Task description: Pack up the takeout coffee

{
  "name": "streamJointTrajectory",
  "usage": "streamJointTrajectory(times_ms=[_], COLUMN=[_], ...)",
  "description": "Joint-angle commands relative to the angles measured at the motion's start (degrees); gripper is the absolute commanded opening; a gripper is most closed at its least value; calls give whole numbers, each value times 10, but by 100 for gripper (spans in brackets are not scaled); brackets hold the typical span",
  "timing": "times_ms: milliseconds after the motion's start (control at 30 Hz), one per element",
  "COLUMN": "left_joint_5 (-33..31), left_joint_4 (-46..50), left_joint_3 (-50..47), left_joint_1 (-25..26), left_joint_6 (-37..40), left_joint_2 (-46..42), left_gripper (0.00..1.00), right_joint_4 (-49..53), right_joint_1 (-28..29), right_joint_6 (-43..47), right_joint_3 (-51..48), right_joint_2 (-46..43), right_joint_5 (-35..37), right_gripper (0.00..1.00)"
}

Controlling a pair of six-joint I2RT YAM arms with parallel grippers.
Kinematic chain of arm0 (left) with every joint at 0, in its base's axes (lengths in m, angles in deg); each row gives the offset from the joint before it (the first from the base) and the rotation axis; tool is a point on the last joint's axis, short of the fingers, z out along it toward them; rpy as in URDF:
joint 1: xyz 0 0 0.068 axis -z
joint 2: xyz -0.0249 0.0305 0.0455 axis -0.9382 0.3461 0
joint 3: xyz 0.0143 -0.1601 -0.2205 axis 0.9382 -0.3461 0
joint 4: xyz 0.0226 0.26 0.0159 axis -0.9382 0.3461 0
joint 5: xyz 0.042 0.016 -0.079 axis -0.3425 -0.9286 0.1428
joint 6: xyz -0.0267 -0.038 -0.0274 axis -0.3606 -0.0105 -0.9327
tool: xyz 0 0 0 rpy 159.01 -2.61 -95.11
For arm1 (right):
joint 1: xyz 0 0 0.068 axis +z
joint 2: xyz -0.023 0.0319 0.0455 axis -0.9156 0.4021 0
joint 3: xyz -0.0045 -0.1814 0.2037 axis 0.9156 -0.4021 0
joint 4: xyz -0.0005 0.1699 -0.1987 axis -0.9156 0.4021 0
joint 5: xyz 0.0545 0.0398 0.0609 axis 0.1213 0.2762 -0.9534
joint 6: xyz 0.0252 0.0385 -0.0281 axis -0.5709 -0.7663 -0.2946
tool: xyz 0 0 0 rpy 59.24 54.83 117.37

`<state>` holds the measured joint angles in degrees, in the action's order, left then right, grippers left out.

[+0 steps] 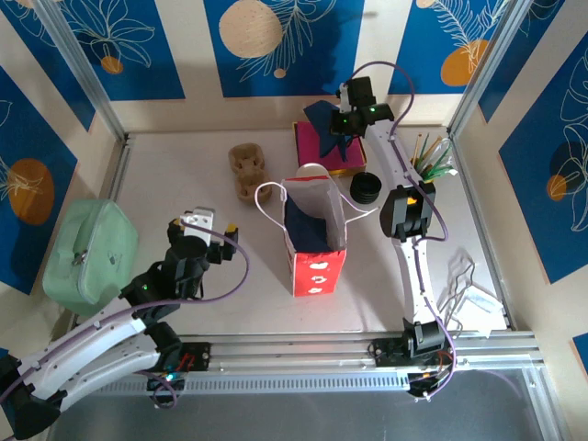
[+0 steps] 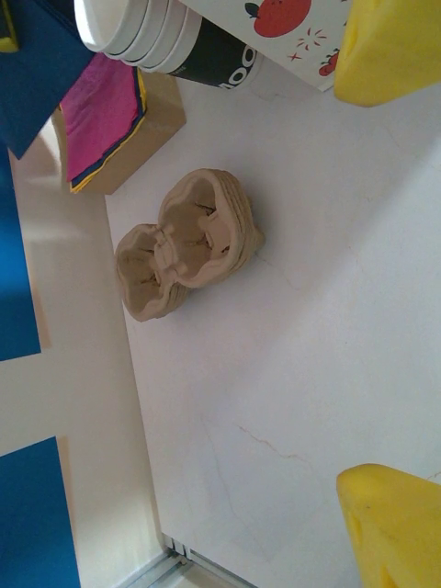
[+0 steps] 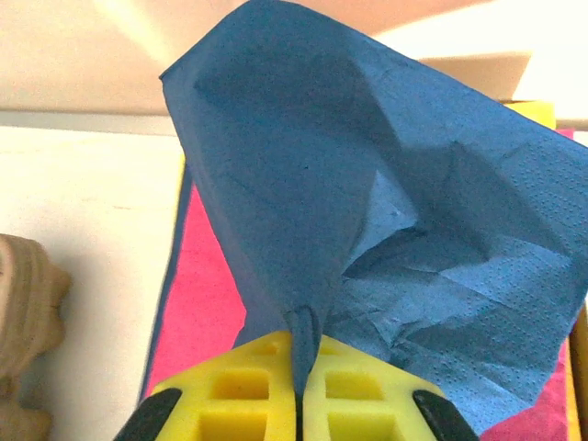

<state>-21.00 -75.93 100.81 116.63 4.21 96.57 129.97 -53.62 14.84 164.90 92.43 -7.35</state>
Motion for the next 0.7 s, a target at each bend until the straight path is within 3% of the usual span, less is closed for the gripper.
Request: streamJointTrajectory(times_ms=[0, 667], left_joint_5=[-4, 13], left_joint_4=[7, 32], left_joint_3=[28, 17], left_joint_1=[-6, -6], left_joint_6=[7, -15], left_joint_2=[-1, -42], left_gripper=[99, 99], right_joint_4=[23, 82], right_joint_1=[-4, -15], right_joint_6=[-14, -24], right_joint_3=[30, 38], right_joint_2=[-58, -223], right_joint_5=[-25, -22], right_gripper=[3, 2])
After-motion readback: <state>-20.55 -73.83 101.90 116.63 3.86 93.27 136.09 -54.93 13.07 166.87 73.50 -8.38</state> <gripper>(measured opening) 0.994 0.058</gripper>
